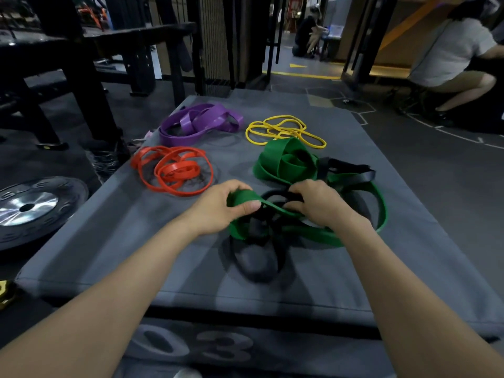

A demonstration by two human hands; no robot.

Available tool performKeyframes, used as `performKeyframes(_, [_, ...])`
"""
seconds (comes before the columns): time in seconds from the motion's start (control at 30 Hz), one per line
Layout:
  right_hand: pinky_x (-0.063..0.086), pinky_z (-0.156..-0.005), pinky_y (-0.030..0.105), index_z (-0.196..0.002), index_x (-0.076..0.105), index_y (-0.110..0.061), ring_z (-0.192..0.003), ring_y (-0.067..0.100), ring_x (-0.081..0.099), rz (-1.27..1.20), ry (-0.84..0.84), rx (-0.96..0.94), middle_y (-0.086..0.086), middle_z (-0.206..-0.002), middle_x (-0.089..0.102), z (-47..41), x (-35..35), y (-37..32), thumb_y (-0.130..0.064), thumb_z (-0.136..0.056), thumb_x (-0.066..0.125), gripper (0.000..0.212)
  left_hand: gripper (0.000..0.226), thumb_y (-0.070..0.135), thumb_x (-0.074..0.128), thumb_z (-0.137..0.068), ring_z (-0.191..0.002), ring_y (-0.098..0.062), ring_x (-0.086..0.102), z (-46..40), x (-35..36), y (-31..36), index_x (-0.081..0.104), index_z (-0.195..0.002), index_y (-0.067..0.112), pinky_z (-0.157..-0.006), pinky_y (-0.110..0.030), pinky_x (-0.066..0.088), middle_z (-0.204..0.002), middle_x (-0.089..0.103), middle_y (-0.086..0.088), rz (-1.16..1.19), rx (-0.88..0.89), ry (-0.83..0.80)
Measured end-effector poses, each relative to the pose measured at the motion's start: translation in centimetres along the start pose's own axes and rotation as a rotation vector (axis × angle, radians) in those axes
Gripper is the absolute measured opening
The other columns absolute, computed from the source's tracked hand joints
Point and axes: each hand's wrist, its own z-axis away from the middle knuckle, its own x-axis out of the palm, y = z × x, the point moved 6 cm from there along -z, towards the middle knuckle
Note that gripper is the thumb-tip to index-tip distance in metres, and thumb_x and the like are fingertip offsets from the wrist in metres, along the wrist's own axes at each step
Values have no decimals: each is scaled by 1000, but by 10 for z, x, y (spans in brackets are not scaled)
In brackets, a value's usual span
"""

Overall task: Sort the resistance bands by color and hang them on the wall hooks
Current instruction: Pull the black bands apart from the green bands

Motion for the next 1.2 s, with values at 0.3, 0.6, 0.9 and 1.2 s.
performKeyframes(0.3, [28,-54,30,-68,57,-2,-60,26,47,-449,316,235,11,-60,49,0,-27,40,-30,-89,61,36,27,34,75,-70,-74,-14,52,8,-2,5,57,-86,24,-70,-29,43,-82,62,-6,191,-29,11])
performKeyframes(0.6, [39,-67,34,-80,64,-2,-83,36,60,-545,459,494,19,-81,62,10,-24,56,-29,-89,60,29,45,40,48,-93,-58,-16,41,-1,-16,-14,57,-57,16,-59,-28,32,-56,48,-1,79,-250,169])
performKeyframes(0.9, [40,-68,21,-94,73,-8,-84,17,63,-529,400,-70,8,-92,73,14,-35,-30,-12,-86,62,15,34,5,77,-70,-81,-7,57,-12,25,26,55,-92,20,-79,-17,45,-86,60,5,272,-92,-115])
performKeyframes(1.2, [37,-103,35,-131,52,-14,-122,27,46,-369,327,13,6,-129,56,5,-29,12,-22,-79,73,57,39,-19,48,-80,-74,1,62,-9,-6,57,57,-94,17,-77,-16,51,-78,67,12,769,131,153])
